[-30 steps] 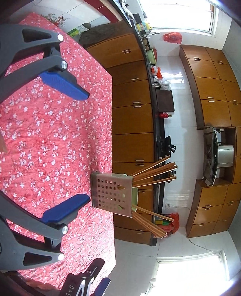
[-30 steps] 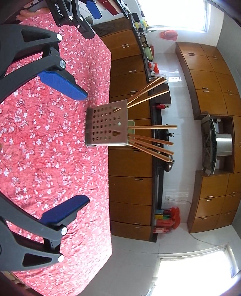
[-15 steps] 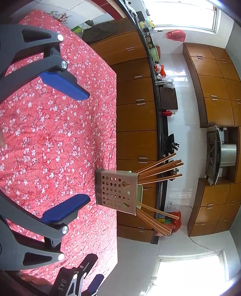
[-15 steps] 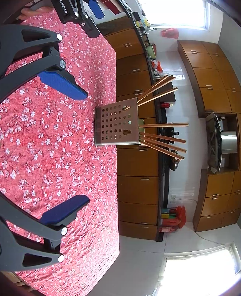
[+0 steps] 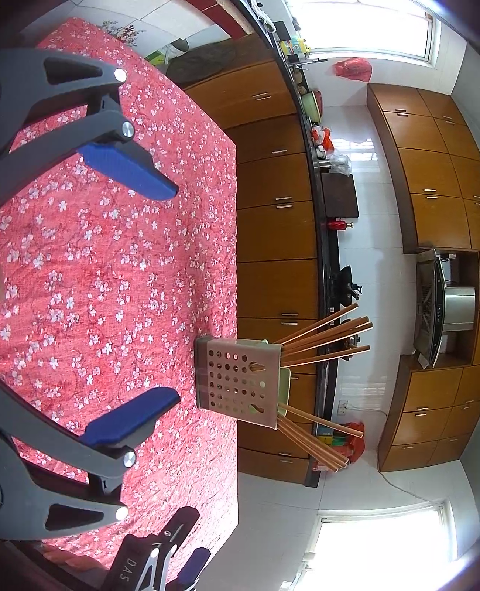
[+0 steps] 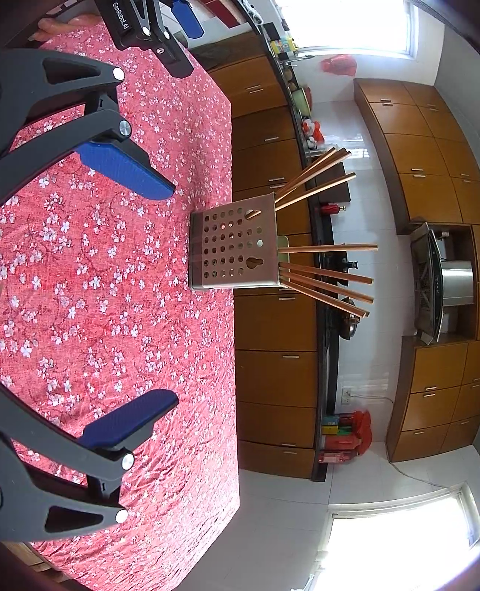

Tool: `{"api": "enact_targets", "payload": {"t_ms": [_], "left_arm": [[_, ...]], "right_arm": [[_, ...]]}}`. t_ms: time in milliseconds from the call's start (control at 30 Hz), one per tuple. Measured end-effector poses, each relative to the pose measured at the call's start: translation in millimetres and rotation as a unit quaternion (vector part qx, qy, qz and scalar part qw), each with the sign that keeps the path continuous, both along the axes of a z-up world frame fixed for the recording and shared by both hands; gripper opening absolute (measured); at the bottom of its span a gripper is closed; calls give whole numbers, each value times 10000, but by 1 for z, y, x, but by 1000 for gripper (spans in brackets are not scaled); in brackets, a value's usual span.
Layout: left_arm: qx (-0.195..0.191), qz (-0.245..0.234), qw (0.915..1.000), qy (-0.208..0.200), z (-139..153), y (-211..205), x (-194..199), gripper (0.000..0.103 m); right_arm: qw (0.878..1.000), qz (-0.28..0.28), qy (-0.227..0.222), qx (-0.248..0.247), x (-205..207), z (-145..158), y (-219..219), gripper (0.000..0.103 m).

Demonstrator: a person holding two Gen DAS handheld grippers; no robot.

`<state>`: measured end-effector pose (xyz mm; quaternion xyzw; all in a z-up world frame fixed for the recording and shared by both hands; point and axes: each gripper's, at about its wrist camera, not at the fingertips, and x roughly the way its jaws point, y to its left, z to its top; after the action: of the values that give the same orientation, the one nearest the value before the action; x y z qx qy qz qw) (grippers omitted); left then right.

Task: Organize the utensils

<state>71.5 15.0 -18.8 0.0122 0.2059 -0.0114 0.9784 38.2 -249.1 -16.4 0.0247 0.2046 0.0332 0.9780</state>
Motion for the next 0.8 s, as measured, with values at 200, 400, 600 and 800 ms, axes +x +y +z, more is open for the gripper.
{"api": "enact_targets", "payload": {"t_ms": [200,400,600,800], "left_arm": [[0,-2,10000,6,-1,0,0,99],[-17,6,10000,12,-1,0,1,99],[-30,15,10000,19,-1,0,1,99],[-26,15,10000,19,-1,0,1,99]], "right_arm": [[10000,-5,16,6,2,-1,1,101],[10000,-11,26,15,2,-2,1,101],[10000,-5,30,24,2,-2,1,101],[10000,-7,33,25,2,-2,1,101]]}}
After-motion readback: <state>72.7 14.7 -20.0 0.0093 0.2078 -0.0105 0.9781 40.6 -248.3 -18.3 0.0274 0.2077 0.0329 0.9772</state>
